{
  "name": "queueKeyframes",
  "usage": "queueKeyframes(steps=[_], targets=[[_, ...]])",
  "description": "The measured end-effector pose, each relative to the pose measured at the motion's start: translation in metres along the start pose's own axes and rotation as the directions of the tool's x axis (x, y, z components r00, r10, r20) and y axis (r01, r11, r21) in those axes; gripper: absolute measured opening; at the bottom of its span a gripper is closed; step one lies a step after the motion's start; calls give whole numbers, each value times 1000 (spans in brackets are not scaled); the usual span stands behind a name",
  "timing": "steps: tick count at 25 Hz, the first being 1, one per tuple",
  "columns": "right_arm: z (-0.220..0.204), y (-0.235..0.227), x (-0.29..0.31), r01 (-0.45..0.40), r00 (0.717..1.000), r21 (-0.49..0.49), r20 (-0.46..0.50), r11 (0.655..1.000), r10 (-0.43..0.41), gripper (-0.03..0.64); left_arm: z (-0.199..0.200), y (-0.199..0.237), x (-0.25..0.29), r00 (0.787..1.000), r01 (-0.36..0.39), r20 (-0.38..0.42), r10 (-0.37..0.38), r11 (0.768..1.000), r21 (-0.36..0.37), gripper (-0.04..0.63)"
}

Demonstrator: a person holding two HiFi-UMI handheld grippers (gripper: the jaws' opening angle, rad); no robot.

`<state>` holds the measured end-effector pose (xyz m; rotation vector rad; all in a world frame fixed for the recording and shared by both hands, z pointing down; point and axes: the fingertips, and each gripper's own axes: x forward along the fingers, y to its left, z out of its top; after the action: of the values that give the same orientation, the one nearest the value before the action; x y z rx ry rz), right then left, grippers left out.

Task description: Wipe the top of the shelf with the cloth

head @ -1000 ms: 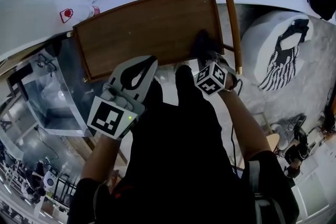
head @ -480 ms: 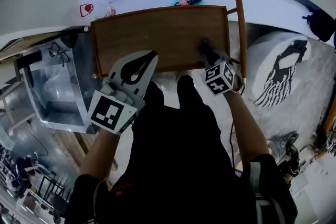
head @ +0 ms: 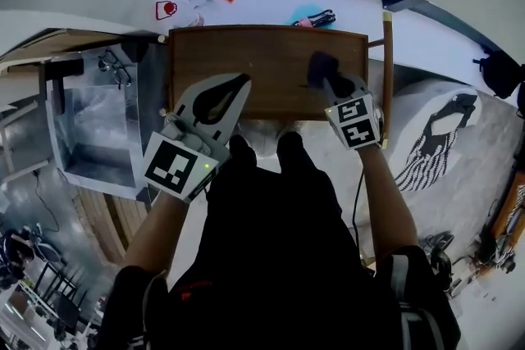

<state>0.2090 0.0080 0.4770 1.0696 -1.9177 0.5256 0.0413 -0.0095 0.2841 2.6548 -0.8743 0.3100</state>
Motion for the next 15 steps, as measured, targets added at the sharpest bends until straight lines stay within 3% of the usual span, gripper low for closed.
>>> queueKeyframes(steps=[6,15], targets=[[52,2,-22,1,993,-20,117,1000,2,26,19,7,-18,999,-25,35,24,999,29,20],[94,3,-60,-1,974,26,226,1000,-5,26,46,11,-40,995,-52,83,47,997,61,20]])
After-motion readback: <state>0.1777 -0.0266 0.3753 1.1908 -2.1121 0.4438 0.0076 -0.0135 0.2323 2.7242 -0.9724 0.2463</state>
